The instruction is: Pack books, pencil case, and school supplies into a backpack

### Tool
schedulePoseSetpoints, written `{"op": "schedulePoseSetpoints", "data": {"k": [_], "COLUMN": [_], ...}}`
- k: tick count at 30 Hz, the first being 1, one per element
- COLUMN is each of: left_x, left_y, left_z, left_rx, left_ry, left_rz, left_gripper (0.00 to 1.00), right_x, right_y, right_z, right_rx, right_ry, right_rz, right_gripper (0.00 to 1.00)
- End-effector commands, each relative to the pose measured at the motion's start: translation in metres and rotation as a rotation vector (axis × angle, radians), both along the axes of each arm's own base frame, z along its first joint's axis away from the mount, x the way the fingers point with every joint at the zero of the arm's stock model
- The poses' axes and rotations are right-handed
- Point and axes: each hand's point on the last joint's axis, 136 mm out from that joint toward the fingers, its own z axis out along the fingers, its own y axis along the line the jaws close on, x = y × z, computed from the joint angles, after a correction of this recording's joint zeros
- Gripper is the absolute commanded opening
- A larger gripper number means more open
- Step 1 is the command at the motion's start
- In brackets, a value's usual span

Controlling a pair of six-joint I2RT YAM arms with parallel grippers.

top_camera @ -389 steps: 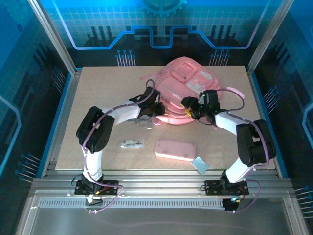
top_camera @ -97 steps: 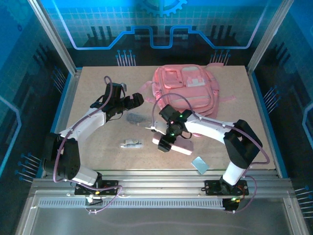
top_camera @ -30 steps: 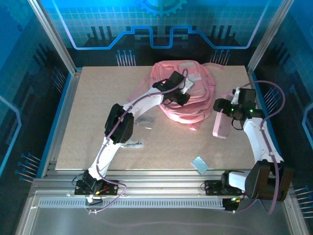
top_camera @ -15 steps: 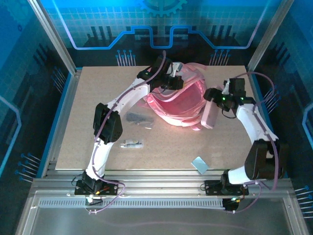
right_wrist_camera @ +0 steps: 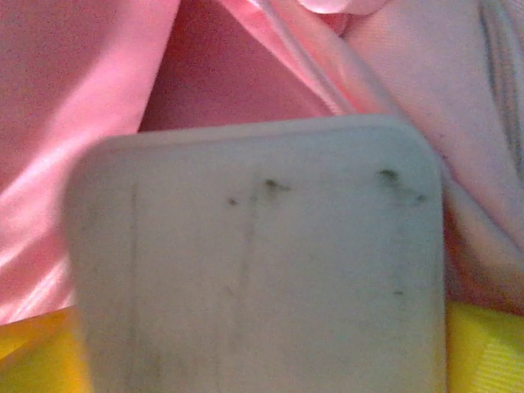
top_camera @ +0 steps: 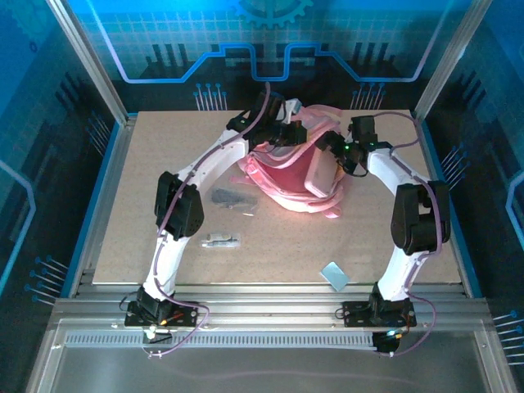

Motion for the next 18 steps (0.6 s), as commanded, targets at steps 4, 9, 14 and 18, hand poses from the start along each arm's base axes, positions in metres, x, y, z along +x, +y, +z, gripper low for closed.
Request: {"op": "schedulePoseSetpoints", "data": {"k": [4,9,14,18], "left_x": [-0.003,-0.006,-0.011,-0.014], "left_y": [0.001,0.002,0.004,0.002], "left_z": [0.058,0.059,0.061,0.066], "left_rx": [-0.119,-0.121,-0.133,-0.145], "left_ry": [-0.086,-0.086,-0.088,-0.089], "left_rz": [-0.003,-0.004,-0.006,-0.014], "left_gripper": [0.00,0.00,0.00,0.00], "right_x": [-0.006,-0.032,-0.054,-0.054], "right_y": [0.007,0.012,0.022,0.032], "right_z": [0.038,0.029,0.008,-0.020], "right_rx": [0.036,0.054,0.043,0.028], "right_ry": [-0.121,-0.108,-0.080,-0.027], "right_rz": [0.051,0.114,0.137,0.151], "right_gripper": [1.00,0.94,0.71,0.59]}}
